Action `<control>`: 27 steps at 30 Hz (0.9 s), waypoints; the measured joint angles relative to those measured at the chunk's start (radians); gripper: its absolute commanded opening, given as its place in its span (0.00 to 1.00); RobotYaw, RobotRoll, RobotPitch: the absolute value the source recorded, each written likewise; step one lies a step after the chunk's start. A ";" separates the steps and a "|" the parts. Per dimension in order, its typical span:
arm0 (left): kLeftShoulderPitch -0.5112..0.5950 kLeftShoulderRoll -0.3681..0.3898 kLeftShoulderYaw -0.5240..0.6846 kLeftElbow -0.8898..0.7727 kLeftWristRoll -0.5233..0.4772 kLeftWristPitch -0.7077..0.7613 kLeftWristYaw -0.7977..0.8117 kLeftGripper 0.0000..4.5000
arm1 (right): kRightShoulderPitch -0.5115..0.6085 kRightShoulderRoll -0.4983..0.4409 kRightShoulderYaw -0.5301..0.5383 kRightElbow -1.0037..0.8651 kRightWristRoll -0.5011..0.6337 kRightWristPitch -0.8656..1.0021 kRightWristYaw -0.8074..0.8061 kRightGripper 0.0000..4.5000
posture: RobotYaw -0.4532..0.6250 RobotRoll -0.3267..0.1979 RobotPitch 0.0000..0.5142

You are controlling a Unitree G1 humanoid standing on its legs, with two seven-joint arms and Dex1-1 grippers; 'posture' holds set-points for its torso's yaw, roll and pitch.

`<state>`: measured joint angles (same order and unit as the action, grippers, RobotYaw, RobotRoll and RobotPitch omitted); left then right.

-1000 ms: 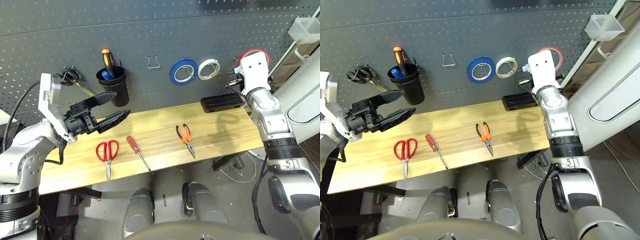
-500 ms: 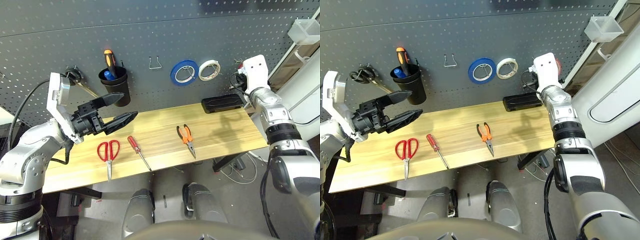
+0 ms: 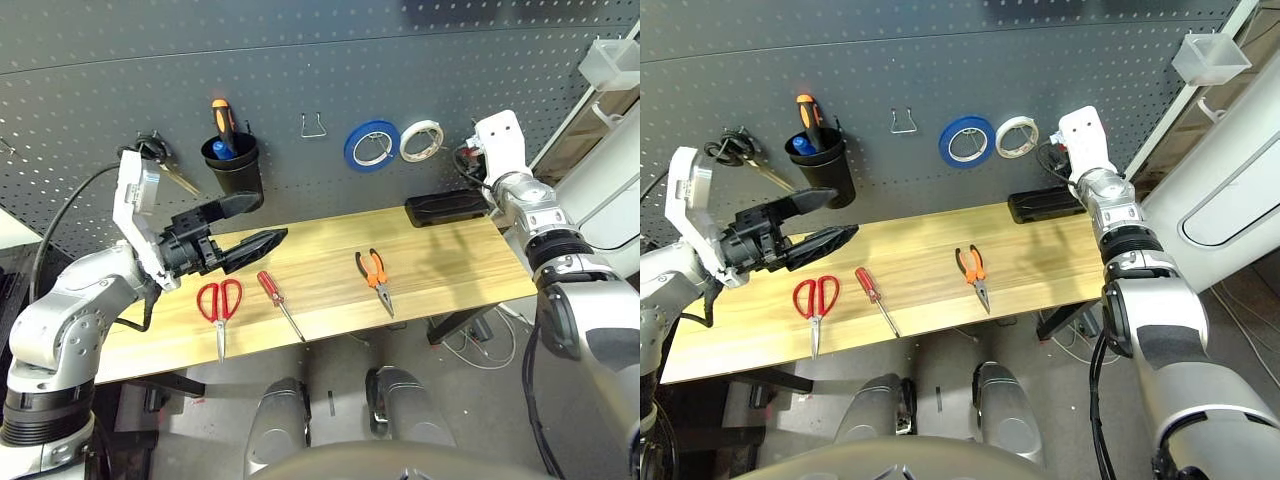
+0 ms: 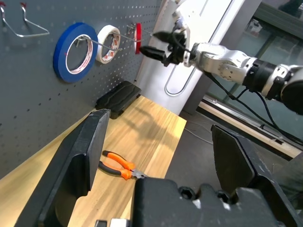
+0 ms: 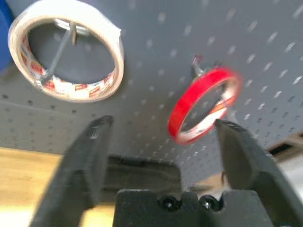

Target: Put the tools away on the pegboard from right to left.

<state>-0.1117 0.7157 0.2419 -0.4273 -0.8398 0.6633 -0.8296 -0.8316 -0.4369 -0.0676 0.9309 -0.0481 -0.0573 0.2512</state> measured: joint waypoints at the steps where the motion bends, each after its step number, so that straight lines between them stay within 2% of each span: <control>1: -0.002 0.000 -0.005 0.000 0.000 0.001 0.000 1.00 | 0.033 -0.011 -0.006 -0.084 0.014 0.020 0.017 0.99 | 0.44 0.62 0.19; 6: 0.010 0.001 -0.021 0.004 0.000 0.003 -0.019 1.00 | 0.197 -0.089 -0.038 -0.529 0.106 0.267 0.136 0.99 | 0.39 0.62 0.25; 10: 0.041 0.010 -0.036 0.013 0.012 0.001 -0.055 1.00 | 0.341 -0.183 -0.085 -0.886 0.224 0.649 0.218 0.99 | 0.36 0.62 0.30; 14: 0.046 0.014 -0.079 0.032 0.053 -0.020 -0.090 1.00 | 0.388 -0.203 -0.108 -1.097 0.309 0.932 0.231 0.99 | 0.34 0.62 0.38; 19: 0.051 0.031 -0.186 0.112 0.218 -0.116 -0.116 1.00 | 0.419 -0.069 -0.084 -1.206 0.355 1.165 0.147 0.99 | 0.34 0.62 0.46; 23: 0.048 0.024 -0.232 0.173 0.328 -0.204 -0.111 1.00 | 0.418 0.077 -0.034 -1.206 0.342 1.331 0.037 0.99 | 0.35 0.62 0.48; 27: 0.044 -0.016 -0.281 0.225 0.436 -0.287 -0.077 1.00 | 0.403 0.221 0.003 -1.139 0.311 1.434 -0.060 0.99 | 0.36 0.62 0.48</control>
<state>-0.0680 0.6999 -0.0392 -0.2027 -0.4034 0.3767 -0.9065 -0.4291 -0.2154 -0.0646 -0.2076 0.2626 1.3763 0.1909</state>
